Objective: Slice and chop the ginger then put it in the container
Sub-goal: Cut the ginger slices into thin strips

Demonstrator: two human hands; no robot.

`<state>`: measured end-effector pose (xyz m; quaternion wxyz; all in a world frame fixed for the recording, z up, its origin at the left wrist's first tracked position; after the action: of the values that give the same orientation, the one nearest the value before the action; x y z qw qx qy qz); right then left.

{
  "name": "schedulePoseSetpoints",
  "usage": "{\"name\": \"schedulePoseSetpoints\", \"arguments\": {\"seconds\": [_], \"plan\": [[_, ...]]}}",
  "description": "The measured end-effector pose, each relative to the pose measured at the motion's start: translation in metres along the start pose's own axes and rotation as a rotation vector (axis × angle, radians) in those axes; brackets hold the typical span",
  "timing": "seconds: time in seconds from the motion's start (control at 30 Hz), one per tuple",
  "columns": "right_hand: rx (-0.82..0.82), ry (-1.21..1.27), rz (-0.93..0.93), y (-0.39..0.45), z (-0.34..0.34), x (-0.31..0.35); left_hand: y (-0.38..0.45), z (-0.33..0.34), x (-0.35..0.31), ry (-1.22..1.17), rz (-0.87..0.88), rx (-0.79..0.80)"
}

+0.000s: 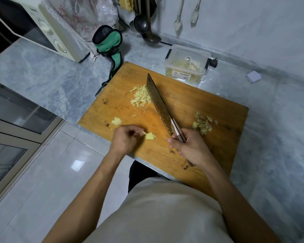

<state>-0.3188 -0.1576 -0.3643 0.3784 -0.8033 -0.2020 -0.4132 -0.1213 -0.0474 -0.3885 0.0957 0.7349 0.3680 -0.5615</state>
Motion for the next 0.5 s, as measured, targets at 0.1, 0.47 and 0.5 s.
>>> {"name": "schedulePoseSetpoints", "arguments": {"seconds": [0.1, 0.47, 0.5], "plan": [[0.003, -0.029, -0.013, -0.002, 0.000, -0.003, 0.000, 0.028, 0.003, 0.065, 0.018, 0.101], [0.007, -0.169, -0.053, -0.013, -0.015, -0.007, 0.010, 0.034, -0.005, 0.367, -0.090, 0.119], [0.006, -0.188, -0.057, -0.014, -0.016, -0.005, 0.009, 0.033, -0.005, 0.334, -0.131, 0.084]]}}
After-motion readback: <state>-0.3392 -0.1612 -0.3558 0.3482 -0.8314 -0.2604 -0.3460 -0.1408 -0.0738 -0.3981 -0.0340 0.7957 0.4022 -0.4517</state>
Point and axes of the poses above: each hand's wrist, its own y-axis towards the middle knuckle, its own z-axis out of the palm, x = y × z, the point moved 6 cm from there along y, towards the middle knuckle, and after that the axes turned 14 degrees about -y, right-handed, at the moved point
